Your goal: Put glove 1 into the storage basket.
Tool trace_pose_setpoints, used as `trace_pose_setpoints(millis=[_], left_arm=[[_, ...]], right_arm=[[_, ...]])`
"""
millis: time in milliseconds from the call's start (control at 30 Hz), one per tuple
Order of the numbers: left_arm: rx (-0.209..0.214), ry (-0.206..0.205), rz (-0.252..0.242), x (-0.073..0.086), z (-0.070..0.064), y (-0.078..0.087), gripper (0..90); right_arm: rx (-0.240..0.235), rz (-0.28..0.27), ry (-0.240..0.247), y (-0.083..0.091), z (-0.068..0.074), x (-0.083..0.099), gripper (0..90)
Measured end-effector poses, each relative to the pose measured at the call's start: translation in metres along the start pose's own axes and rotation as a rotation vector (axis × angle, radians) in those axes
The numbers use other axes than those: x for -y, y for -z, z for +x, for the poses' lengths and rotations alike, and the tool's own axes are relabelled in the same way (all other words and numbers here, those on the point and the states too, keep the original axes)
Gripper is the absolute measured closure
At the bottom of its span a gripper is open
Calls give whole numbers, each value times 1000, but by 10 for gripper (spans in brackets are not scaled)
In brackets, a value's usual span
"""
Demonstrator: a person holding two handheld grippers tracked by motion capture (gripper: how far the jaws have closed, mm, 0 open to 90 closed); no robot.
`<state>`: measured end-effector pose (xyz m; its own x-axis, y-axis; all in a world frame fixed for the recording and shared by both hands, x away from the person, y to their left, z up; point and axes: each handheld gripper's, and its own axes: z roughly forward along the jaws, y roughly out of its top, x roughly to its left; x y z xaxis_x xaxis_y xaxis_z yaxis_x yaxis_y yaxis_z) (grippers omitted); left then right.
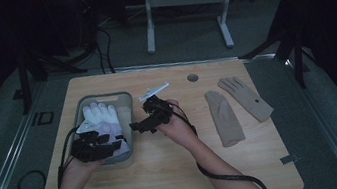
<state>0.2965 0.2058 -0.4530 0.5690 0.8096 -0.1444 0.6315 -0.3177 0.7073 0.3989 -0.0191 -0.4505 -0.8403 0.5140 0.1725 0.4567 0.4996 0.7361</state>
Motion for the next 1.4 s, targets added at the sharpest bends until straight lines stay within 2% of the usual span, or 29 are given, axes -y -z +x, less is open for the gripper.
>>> trace_pose_setpoints(millis=[100, 200, 400, 833, 933, 967, 1033, 1167, 1233, 1267, 1300, 1367, 1400], left_arm=[[10, -37, -1, -3, -12, -6, 450], [30, -56, -11, -7, -22, -12, 450], [86, -81, -29, -10, -38, -23, 451], [213, -159, -57, -2, -72, -56, 407], [218, -166, -54, -1, -75, -59, 407], [224, -194, -52, 3, -83, -69, 407], [225, -192, -60, 4, -85, -72, 407], [240, -191, -59, 8, -89, -81, 407], [242, -189, -70, 9, -91, -85, 376], [239, -190, -77, 10, -92, -86, 310], [249, -187, -72, 10, -93, -88, 310], [244, -197, -66, 12, -94, -91, 248], [256, -202, -60, 13, -94, -93, 194]], right_arm=[[0, -6, -4, 7, -5, 7, 138], [-4, -17, -18, 15, -9, 13, 139], [10, -17, -13, 26, -16, 28, 143], [29, -65, -41, 60, -36, 61, 140], [36, -73, -56, 63, -40, 66, 140], [61, -73, -53, 67, -44, 72, 133], [68, -80, -52, 69, -45, 75, 133], [91, -56, -37, 73, -50, 87, 132], [99, -46, -29, 76, -52, 93, 139], [119, -55, -23, 80, -56, 98, 146], [119, -55, -23, 80, -56, 98, 146], [136, -58, -33, 85, -61, 104, 184], [144, -57, -50, 89, -67, 109, 205]])
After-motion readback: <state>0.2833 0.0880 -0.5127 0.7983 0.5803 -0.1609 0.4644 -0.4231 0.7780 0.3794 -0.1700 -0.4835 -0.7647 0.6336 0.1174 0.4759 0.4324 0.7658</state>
